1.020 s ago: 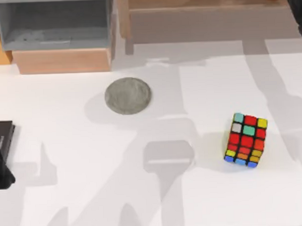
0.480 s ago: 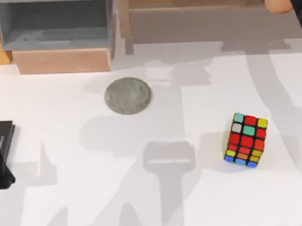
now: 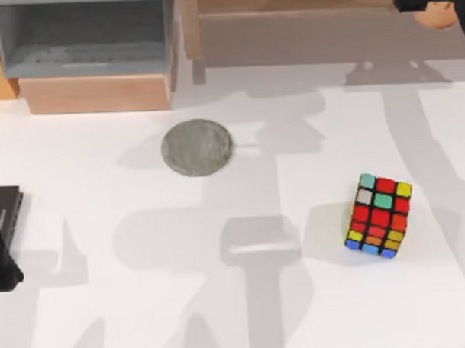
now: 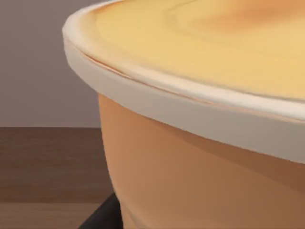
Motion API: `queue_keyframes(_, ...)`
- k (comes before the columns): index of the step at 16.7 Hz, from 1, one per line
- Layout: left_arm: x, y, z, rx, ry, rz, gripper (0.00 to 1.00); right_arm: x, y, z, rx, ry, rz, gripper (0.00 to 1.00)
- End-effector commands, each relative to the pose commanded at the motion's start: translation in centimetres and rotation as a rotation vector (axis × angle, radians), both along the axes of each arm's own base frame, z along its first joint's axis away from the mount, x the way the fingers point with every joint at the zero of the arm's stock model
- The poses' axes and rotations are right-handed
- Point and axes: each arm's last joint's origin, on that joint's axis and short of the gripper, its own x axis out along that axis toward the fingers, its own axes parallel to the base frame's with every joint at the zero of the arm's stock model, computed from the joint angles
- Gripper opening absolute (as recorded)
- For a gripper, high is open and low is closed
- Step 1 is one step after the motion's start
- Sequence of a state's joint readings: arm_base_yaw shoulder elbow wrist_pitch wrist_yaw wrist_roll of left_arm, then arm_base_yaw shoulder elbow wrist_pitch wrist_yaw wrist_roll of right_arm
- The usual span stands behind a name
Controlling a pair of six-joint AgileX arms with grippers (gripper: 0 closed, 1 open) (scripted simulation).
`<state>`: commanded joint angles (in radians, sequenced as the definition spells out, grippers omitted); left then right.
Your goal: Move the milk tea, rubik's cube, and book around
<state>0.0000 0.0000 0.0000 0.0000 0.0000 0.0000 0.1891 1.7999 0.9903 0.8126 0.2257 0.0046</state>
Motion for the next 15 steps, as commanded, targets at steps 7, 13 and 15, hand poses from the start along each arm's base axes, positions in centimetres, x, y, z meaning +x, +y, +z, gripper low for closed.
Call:
queue_keyframes(7,0.0,0.0,0.0,0.0,0.0,0.0,1.0,-0.8,8.0,3.9,0.078,-0.096,0.067,0.0)
queue_keyframes(13,0.0,0.0,0.0,0.0,0.0,0.0,1.0,-5.6,23.8,4.9,0.18,-0.104,0.154,0.0)
queue_keyframes(15,0.0,0.0,0.0,0.0,0.0,0.0,1.0,-7.0,27.6,3.4,0.178,-0.079,0.144,0.0)
